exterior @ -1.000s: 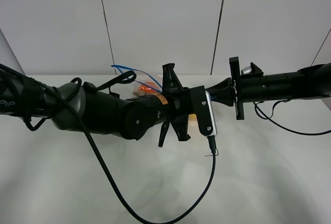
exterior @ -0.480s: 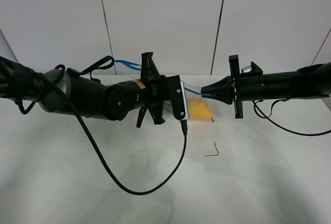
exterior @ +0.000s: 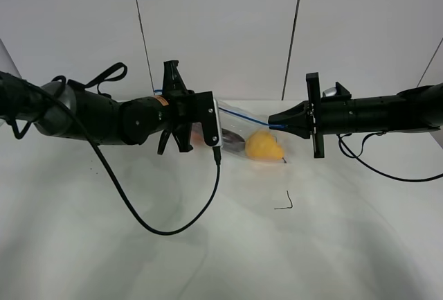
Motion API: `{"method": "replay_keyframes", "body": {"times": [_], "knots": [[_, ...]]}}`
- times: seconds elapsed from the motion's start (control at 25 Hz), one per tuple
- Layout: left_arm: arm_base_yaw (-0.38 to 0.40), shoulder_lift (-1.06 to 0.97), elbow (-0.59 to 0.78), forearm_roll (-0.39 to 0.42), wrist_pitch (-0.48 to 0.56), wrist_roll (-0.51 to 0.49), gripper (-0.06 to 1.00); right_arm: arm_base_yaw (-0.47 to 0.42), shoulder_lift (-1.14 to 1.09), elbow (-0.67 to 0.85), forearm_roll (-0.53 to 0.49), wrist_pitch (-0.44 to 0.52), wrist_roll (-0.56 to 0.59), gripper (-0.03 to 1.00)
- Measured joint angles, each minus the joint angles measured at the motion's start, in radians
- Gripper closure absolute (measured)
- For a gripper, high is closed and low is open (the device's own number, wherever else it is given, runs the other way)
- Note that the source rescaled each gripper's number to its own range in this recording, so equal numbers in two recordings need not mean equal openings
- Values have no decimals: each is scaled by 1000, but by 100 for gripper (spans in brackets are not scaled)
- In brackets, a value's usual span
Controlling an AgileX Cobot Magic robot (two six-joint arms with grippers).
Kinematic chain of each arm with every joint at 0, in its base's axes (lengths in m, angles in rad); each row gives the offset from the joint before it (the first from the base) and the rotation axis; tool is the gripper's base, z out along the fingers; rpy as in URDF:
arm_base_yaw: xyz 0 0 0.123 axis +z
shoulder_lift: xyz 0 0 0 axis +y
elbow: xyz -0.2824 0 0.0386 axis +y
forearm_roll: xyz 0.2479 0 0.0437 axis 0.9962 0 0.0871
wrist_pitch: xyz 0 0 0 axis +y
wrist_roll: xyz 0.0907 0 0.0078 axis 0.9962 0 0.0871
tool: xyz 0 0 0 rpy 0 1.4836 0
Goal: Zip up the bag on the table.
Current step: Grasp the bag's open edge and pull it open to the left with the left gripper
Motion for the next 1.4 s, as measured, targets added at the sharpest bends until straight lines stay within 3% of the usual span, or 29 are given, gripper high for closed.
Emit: {"method": "replay_keyframes", "body": {"times": [0.72,1.4], "knots": [[178,0,0,3,0,6,94,1,0,0,-7,7,0,97],[211,0,0,35,-17,6,94,1,0,0,-17,8,0,97]]}}
